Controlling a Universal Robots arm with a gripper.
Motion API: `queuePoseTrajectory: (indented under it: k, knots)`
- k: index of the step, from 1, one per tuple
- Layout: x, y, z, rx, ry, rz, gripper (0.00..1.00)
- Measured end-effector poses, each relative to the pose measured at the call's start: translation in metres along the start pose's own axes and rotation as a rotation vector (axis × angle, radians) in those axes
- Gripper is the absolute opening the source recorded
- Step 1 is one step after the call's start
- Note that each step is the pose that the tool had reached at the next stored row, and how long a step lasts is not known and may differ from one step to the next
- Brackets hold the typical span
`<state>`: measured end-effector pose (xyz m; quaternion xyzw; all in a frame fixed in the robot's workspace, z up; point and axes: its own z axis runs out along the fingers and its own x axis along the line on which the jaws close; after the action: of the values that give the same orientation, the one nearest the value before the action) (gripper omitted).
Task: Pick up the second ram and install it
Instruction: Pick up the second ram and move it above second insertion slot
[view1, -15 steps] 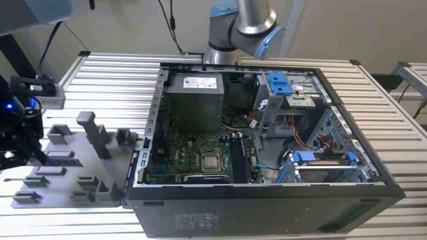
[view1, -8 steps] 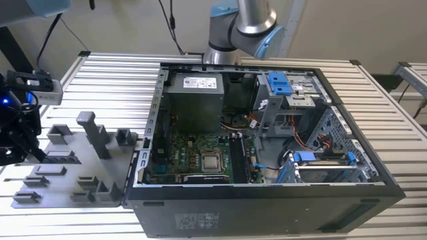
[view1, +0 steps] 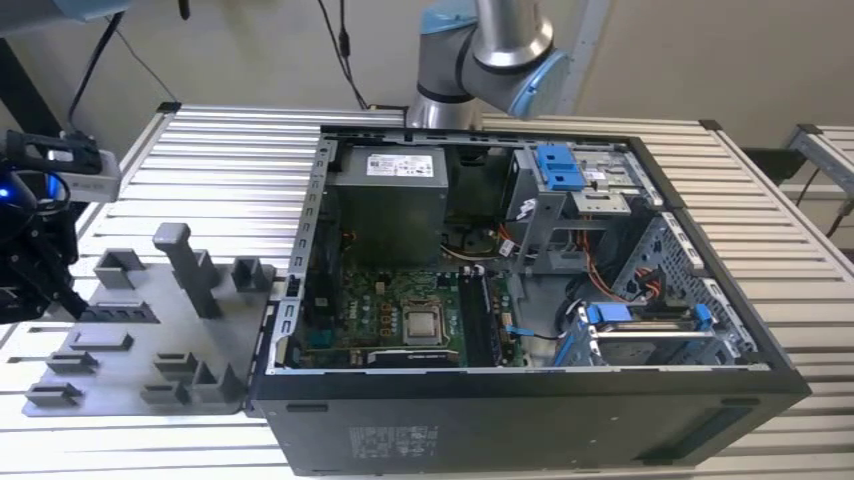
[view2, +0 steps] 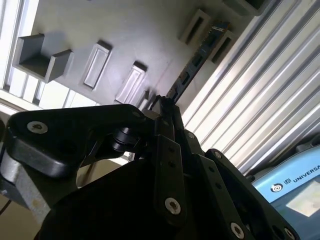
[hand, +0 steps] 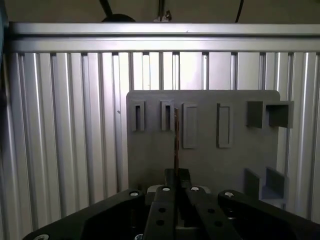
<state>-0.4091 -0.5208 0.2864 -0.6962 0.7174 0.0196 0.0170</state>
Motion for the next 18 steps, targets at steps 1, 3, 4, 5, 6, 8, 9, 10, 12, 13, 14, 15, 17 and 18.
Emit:
queuePoseTrajectory:
  k: [1, 3, 4, 5, 6, 8, 9, 10, 12, 13, 14, 15, 17, 18]
  knots:
    - [-0.0001, 0.0000, -0.0011, 0.0000, 0.0000, 0.000, 0.14]
    - [-0.0002, 0.0000, -0.0034, 0.0000, 0.0000, 0.000, 0.14]
    - [-0.0002, 0.0000, -0.0045, -0.0001, 0.0000, 0.000, 0.14]
    - [-0.0003, 0.0000, -0.0054, 0.0000, 0.0000, 0.000, 0.14]
    - [-0.0003, 0.0000, -0.0064, 0.0000, -0.0001, 0.000, 0.14]
    - [-0.0005, 0.0001, -0.0086, 0.0000, 0.0000, 0.000, 0.14]
    - [-0.0005, 0.0001, -0.0098, 0.0000, 0.0000, 0.000, 0.14]
    - [-0.0006, 0.0001, -0.0111, 0.0000, 0.0000, 0.000, 0.14]
    - [-0.0007, 0.0001, -0.0134, 0.0000, 0.0000, 0.000, 0.14]
    - [-0.0008, 0.0001, -0.0146, 0.0000, 0.0000, 0.000, 0.14]
    - [-0.0008, 0.0001, -0.0157, 0.0000, -0.0001, 0.000, 0.14]
    - [-0.0009, 0.0001, -0.0170, 0.0000, 0.0000, 0.000, 0.14]
    - [-0.0010, 0.0001, -0.0194, 0.0000, 0.0000, 0.000, 0.14]
    - [-0.0011, 0.0001, -0.0207, 0.0000, 0.0000, 0.000, 0.14]
